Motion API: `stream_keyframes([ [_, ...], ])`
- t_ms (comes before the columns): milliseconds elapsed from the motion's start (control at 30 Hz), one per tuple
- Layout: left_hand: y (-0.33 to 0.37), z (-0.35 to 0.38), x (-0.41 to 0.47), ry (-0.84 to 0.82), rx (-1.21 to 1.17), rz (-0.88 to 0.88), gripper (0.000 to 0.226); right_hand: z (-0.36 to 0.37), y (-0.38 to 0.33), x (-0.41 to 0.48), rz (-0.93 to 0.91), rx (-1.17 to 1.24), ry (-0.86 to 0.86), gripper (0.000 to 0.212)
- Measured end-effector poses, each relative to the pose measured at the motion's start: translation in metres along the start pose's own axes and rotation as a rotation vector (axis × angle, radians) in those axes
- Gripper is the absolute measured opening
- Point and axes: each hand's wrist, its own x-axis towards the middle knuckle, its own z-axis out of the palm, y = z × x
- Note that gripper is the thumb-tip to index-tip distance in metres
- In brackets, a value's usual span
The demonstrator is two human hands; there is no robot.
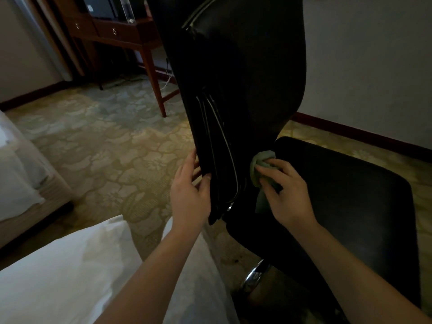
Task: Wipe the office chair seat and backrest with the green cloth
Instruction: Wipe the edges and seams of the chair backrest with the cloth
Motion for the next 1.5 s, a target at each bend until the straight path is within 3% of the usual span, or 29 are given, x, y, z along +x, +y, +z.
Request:
stream_keyframes([
  [200, 0.001, 0.001, -0.003, 0.015, -0.032, -0.001, 0.065, -0.007, -0.033, 0.03, -0.065, 0.062, 0.131, 0.033],
  [333, 0.004, 0.0, -0.004, 0.022, -0.071, -0.016, 0.065, 0.008, -0.038, 0.023, -0.092, 0.085, 0.074, 0.035],
  [600, 0.007, -0.001, -0.005, 0.026, -0.109, -0.026, 0.063, 0.01, 0.009, -0.015, 0.058, 0.052, -0.036, 0.037],
  [733, 0.01, 0.001, -0.007, 0.05, -0.185, -0.052, 0.065, -0.003, -0.002, -0.001, 0.139, 0.094, 0.084, 0.038],
  [867, 0.007, 0.003, -0.01, 0.061, -0.249, -0.075, 0.063, -0.002, -0.029, 0.022, 0.059, 0.133, 0.151, 0.035],
  [1100, 0.003, 0.003, -0.009, 0.065, -0.26, -0.088, 0.063, 0.019, -0.019, 0.008, -0.013, 0.103, 0.081, 0.04],
  [1267, 0.002, 0.005, -0.009, 0.068, -0.257, -0.095, 0.064, 0.009, 0.007, -0.014, 0.051, 0.032, -0.041, 0.037],
  [1400, 0.002, 0.005, -0.009, 0.074, -0.226, -0.075, 0.065, -0.002, 0.002, -0.008, 0.151, 0.079, 0.085, 0.037],
  [1500, 0.003, 0.005, -0.009, 0.084, -0.219, -0.077, 0.066, -0.002, -0.013, 0.005, 0.096, 0.117, 0.112, 0.037],
])
